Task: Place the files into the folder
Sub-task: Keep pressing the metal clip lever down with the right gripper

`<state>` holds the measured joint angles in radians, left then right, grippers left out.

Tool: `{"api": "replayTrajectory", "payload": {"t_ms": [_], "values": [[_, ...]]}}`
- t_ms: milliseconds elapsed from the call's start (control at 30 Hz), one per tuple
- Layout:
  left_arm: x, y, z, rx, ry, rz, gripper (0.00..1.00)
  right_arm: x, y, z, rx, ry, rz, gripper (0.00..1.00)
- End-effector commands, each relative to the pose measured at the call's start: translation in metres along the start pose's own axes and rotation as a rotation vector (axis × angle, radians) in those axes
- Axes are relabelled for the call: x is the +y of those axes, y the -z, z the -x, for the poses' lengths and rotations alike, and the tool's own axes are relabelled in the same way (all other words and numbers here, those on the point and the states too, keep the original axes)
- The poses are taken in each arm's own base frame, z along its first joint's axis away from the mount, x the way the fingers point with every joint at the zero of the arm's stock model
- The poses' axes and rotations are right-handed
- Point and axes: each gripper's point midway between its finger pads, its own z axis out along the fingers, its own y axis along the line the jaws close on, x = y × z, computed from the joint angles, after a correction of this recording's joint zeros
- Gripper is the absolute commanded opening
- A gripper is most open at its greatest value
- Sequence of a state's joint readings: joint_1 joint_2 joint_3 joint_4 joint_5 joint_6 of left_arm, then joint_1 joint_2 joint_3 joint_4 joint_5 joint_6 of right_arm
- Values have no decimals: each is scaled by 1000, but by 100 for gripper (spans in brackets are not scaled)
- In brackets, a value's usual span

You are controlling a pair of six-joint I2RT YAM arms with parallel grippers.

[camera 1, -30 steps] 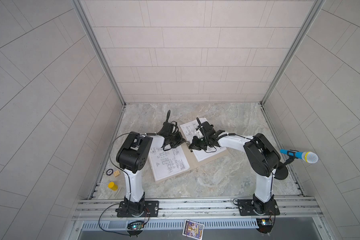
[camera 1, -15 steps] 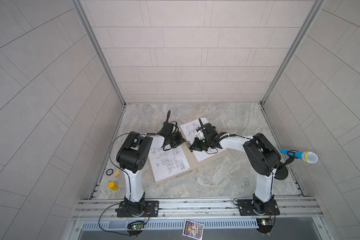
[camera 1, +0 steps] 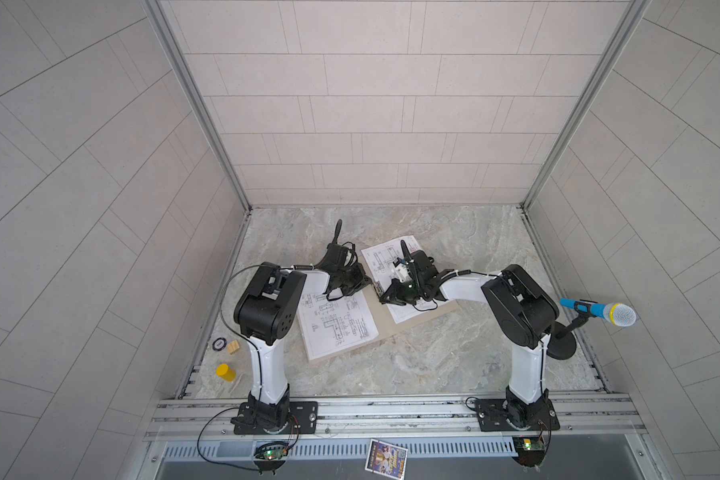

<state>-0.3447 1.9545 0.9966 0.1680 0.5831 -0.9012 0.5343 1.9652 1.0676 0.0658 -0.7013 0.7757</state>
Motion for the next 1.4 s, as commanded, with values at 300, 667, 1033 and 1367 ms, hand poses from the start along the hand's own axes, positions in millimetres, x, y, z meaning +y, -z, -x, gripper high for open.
{"api": "replayTrajectory", "payload": {"t_ms": [300,667,1033,1367], "values": [[21,-10,-7,37,2,65,3,-102,-14,-47,104,-133,-265,0],[19,-11,-4,32,1,73,3,-118,-23,-60,130,-134,-272,0],[18,-9,-1,14,3,86,3,-129,-26,-67,158,-110,-336,0],[12,-8,-2,18,3,60,3,-149,-15,-64,167,-98,-488,0]]}}
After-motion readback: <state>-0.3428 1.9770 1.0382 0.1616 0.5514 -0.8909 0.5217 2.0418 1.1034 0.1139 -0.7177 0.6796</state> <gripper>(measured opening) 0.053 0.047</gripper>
